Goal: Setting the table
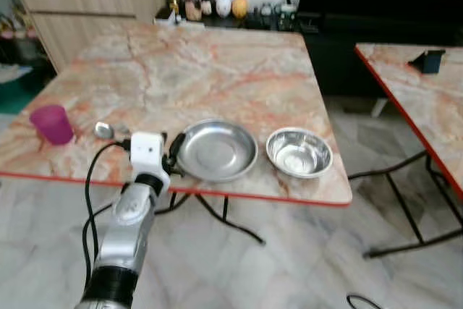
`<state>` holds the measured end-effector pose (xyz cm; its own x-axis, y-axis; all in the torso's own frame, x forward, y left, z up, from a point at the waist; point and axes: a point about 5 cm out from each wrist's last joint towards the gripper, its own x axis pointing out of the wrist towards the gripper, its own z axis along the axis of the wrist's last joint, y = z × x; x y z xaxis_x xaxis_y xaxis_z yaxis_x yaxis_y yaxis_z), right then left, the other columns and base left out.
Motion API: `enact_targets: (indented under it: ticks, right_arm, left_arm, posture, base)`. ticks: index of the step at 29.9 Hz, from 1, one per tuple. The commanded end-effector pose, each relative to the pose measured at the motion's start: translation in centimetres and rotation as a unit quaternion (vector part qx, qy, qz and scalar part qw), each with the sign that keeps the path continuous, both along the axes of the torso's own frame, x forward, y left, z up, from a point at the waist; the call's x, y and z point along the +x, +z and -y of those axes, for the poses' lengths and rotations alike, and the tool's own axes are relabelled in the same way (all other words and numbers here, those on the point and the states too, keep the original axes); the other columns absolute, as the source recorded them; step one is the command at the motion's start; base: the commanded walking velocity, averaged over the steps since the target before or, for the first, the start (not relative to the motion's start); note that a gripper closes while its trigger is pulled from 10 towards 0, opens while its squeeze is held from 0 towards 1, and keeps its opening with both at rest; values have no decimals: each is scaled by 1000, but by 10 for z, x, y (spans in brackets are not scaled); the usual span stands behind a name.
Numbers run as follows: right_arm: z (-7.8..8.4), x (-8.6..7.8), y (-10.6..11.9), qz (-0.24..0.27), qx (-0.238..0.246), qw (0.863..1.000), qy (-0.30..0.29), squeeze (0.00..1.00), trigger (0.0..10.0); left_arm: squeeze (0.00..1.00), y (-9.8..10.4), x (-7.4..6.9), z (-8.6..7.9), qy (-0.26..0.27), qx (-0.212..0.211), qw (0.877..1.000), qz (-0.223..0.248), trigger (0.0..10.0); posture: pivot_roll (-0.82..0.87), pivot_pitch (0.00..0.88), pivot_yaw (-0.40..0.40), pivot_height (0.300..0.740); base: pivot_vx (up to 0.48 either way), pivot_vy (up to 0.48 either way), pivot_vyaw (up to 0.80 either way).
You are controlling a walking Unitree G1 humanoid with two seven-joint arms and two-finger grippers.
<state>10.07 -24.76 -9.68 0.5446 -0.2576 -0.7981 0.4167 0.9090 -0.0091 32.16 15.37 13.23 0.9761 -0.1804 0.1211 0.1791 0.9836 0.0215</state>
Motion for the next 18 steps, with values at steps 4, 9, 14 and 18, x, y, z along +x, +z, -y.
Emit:
enact_targets:
  ticks: [4,9,14,18]
  right_arm:
    - [2,2,1,3,0,1000,2,0,10000]
    - [2,4,1,5,0,1000,1,0,10000]
    - [1,4,1,4,1,1000,0,0,10000]
    - [1,4,1,4,2,1000,-1,0,10000]
  left_arm:
    - [0,2,2,-1,4,2,1000,-3,10000]
    - [0,2,2,-1,5,-1,1000,-6,10000]
    - [0,1,2,-2,5,2,1000,-11,10000]
    - [0,1,2,-2,5,1,1000,-11,10000]
  posture:
    - [110,0,-68,715]
    - [109,0,-66,715]
    - [111,0,-63,715]
    - [112,0,-62,715]
  base:
    - [0,0,0]
    - [0,0,0]
    - [157,0,0]
    - [269,0,0]
